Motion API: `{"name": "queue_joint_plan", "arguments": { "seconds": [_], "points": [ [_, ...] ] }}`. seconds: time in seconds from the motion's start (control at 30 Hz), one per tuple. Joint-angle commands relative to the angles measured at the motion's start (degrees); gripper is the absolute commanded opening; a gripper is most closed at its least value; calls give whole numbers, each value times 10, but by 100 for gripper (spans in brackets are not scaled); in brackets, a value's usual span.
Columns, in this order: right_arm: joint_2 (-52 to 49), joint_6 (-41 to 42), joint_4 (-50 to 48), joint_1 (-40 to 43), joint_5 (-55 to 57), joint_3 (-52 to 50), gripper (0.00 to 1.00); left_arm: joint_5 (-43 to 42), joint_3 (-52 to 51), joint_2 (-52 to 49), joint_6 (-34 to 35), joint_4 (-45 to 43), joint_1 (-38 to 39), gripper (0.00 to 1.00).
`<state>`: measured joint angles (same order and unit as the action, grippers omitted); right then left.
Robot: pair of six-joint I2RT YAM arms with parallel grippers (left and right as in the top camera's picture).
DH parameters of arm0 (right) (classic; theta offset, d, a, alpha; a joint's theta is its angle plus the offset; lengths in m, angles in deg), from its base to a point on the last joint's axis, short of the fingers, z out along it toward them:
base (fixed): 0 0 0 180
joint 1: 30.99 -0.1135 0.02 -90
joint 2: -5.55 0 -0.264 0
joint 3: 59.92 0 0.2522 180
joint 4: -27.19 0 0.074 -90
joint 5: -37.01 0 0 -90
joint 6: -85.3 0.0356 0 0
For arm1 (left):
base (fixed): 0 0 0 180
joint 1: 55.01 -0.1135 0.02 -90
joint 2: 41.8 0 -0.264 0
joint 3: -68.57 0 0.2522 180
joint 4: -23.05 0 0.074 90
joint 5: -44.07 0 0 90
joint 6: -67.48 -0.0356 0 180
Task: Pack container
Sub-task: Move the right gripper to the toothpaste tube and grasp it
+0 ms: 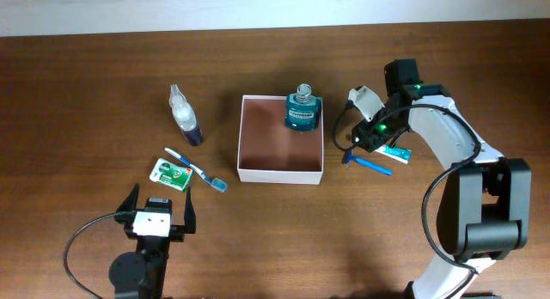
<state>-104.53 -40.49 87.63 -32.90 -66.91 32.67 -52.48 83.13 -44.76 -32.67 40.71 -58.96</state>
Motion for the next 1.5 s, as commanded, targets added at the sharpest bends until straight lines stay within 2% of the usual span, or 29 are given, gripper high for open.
{"name": "queue_joint_plan", "arguments": {
  "seconds": [0.0,0.33,0.47,0.63,0.77,0.93,1.07,1.13,1.23,1.47],
  "points": [
    [-19,-20,-2,0,14,-3,59,6,-3,1,3,2,-2,99],
    [-70,-23,-5,1,48,-3,57,6,-3,1,3,2,-2,99],
    [-80,-5,-15,1,70,-3,52,6,-3,1,3,2,-2,99],
    [-81,22,-30,1,108,-3,45,6,-3,1,3,2,-2,99],
    [-81,23,-34,1,108,-3,35,6,-3,1,3,2,-2,99],
    [-81,69,-55,1,112,-3,27,6,-3,1,3,2,-2,99],
    [-81,90,-60,1,112,-2,23,6,-3,1,3,2,-2,99],
    [-81,90,-60,1,112,-2,18,6,-3,1,3,2,-2,99],
    [-80,90,-55,1,112,-2,6,6,-3,1,3,2,-2,99],
    [-67,127,-15,1,112,42,4,6,-3,1,3,2,-2,99]
  ]
}}
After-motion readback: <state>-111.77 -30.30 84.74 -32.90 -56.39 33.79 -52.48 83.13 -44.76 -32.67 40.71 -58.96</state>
